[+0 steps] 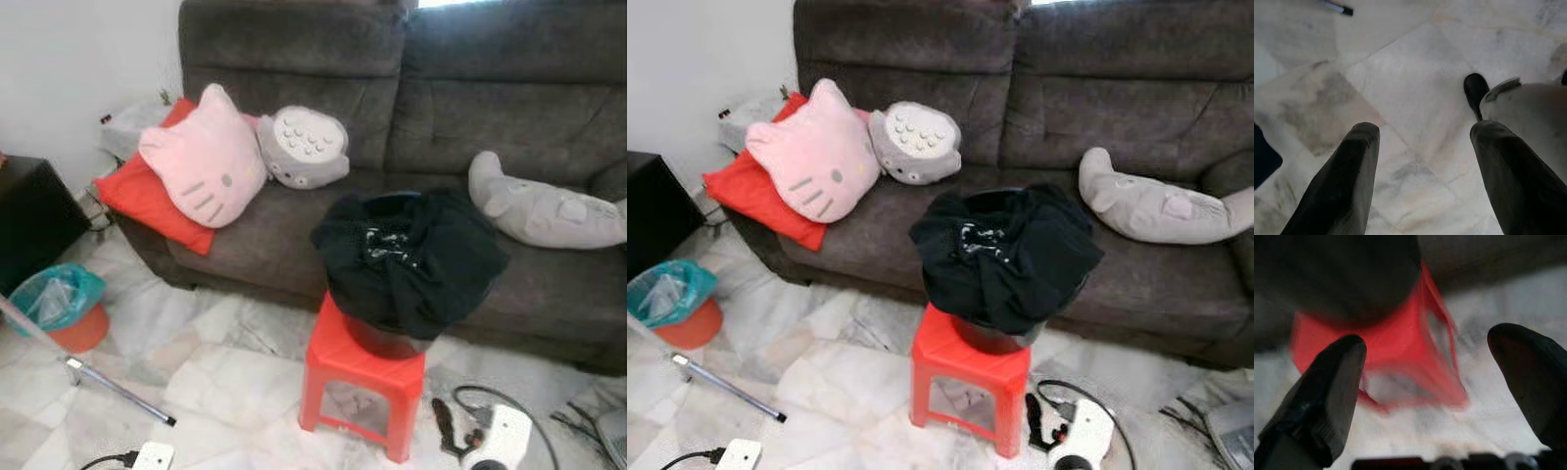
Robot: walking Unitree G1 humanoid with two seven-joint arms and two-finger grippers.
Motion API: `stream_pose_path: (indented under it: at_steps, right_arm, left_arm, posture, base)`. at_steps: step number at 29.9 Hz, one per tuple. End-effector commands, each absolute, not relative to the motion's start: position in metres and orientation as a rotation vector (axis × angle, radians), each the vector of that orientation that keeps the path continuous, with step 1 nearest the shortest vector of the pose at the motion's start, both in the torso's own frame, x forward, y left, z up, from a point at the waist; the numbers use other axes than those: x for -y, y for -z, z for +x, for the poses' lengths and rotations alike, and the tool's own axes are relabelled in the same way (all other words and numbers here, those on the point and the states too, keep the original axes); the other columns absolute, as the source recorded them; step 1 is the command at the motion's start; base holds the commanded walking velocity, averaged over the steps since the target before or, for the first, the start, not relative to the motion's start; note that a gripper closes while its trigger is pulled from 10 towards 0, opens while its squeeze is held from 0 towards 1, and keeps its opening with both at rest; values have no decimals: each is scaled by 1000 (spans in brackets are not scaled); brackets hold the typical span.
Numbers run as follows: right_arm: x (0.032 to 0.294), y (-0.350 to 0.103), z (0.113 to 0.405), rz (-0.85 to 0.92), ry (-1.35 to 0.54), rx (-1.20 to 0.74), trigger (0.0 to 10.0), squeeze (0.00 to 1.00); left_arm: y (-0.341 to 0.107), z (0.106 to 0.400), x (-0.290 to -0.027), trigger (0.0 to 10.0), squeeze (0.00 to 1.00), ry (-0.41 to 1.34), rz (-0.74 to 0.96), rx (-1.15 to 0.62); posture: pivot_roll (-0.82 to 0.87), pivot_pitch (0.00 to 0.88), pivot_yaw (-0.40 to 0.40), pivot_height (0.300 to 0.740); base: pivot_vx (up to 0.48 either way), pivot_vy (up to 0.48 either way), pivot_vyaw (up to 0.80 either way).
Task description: Hang hanger
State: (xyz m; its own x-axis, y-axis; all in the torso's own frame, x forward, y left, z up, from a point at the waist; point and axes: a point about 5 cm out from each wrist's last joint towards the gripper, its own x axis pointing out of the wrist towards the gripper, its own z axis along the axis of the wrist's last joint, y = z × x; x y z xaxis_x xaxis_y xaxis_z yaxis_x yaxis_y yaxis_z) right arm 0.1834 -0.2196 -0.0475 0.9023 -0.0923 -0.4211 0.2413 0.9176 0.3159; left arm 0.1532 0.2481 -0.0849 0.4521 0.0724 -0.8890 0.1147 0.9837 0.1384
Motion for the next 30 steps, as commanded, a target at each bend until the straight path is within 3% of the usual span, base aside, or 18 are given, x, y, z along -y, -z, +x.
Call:
stream_pose_path:
  at_steps: [1, 11, 16, 24, 30]
  right_arm:
    - [211, 38, 185, 421, 85, -353, 10000, 0]
    - [201, 14, 172, 633, -71, -231, 10000, 0]
    - [203, 5, 191, 718, -99, -197, 10000, 0]
    - [197, -11, 227, 712, -252, -206, 10000, 0]
    - [192, -16, 238, 739, -281, -193, 10000, 0]
  left_arm:
    - [85, 151, -250, 10000, 0, 32, 211, -1112]
    - [85, 151, -251, 10000, 0, 26, 224, -1111]
    - [85, 152, -251, 10000, 0, 26, 232, -1108]
    - [84, 152, -252, 10000, 0, 23, 242, -1107]
    - [84, 152, -252, 10000, 0, 25, 247, -1108]
  posture:
    - [-184, 0, 72, 740]
    - [-198, 0, 75, 740]
    - [-191, 0, 74, 740]
    - [-184, 0, 74, 740]
    - [-180, 0, 76, 740]
  base:
    - [0, 0, 0]
    - [0, 0, 0]
    - [0, 0, 0]
    - [0, 0, 0]
    - [0, 0, 0]
